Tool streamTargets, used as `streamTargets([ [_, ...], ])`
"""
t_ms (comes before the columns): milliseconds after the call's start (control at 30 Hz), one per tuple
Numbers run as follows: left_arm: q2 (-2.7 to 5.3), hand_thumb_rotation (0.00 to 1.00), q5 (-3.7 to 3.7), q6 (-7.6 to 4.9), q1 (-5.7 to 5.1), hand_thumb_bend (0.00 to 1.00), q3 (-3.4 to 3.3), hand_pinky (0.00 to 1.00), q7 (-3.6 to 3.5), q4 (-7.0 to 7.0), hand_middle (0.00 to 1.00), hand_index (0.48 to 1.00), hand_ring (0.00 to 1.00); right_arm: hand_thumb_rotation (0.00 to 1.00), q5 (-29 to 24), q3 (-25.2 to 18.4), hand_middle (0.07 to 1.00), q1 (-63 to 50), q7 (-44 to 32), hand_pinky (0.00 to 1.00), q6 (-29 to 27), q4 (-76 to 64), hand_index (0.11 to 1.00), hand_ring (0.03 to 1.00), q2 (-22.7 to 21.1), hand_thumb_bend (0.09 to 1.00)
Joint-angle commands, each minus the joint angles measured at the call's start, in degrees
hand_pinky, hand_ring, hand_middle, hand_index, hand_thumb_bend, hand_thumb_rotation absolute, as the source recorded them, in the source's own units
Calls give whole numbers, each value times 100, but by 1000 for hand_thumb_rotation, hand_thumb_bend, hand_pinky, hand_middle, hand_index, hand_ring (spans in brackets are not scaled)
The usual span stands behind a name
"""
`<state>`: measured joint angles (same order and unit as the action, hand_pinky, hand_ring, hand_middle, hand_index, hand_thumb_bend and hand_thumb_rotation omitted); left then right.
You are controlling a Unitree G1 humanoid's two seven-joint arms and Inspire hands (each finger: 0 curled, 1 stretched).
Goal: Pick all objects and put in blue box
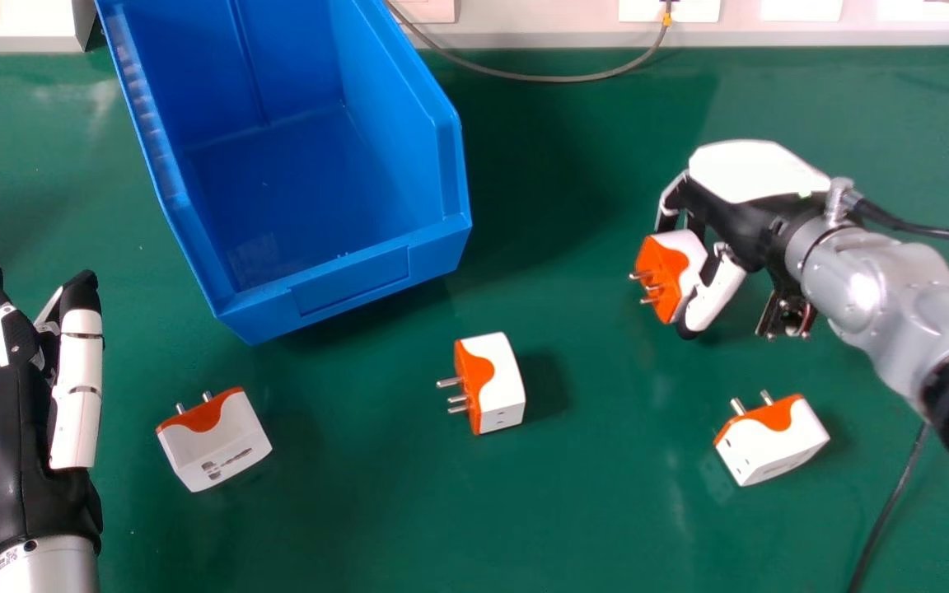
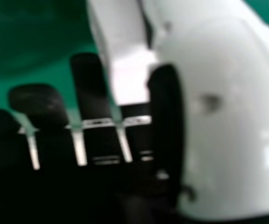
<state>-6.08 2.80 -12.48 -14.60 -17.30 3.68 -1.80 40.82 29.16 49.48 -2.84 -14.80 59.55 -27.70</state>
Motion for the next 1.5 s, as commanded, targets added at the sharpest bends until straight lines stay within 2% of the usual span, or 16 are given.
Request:
streamTargets([
  [0,-79,846,-43,-76,83,436,-56,879,20,2,881,897,912,1,-199,-285,476,-276,77,68,-186,-864,469,122,-392,512],
  [133,-133,846,-47,-96,200,433,-69,880,24,138,881,897,912,2,-323,-583,472,-754,-71,66,-207,-1985,471,117,-627,512],
  [233,-145,847,-47,-131,287,428,-75,885,32,237,882,898,913,1,-430,-876,468,-1204,-177,66,-269,-3064,474,114,-849,513],
  [333,-150,847,-50,-135,337,424,-68,887,45,270,882,899,913,2,-481,-1143,466,-1607,-300,70,-284,-3946,475,118,-998,513],
  [400,-154,851,-57,-116,354,417,-64,890,52,257,883,899,914,53,-486,-1287,367,-1848,-376,81,-280,-4450,473,126,-1066,502],
  [433,-154,851,-64,-108,368,417,-63,890,58,256,883,899,914,53,-499,-1356,367,-1967,-417,81,-275,-4681,473,126,-1083,502],
  [533,-157,858,-87,-72,410,408,-56,893,80,262,883,900,914,99,-545,-1533,276,-2295,-541,85,-219,-5305,471,126,-1074,492],
  [633,-153,861,-93,-34,442,400,-57,893,100,280,883,900,914,117,-525,-1637,236,-2631,-629,76,-150,-5929,470,118,-998,489],
  [833,-155,864,-136,39,507,394,-29,891,175,303,882,898,913,136,-605,-1620,195,-3102,-807,68,-161,-6741,469,109,-735,485],
  [933,-119,864,-178,134,535,393,-1,890,273,254,882,898,913,139,-713,-1531,185,-3248,-985,62,-193,-7016,469,103,-563,485],
  [1000,-101,862,-212,166,553,400,12,888,337,270,881,897,912,141,-775,-1466,177,-3303,-1135,56,-174,-7169,469,98,-433,485],
  [1100,-83,858,-250,137,569,424,37,875,398,330,878,896,907,143,-832,-1317,161,-3287,-1322,47,-185,-7311,469,88,-226,485],
  [1200,-92,854,-257,129,596,453,50,861,411,374,875,893,903,145,-879,-1152,142,-3137,-1435,33,-277,-7231,469,75,1,484],
  [1333,-113,851,-230,159,637,479,49,852,383,414,874,892,900,147,-900,-989,122,-2908,-1480,19,-319,-7009,469,63,351,484],
  [1467,-103,853,-214,153,648,485,68,852,359,391,875,894,902,146,-752,-822,118,-2659,-1336,18,-322,-6698,469,61,753,484],
])
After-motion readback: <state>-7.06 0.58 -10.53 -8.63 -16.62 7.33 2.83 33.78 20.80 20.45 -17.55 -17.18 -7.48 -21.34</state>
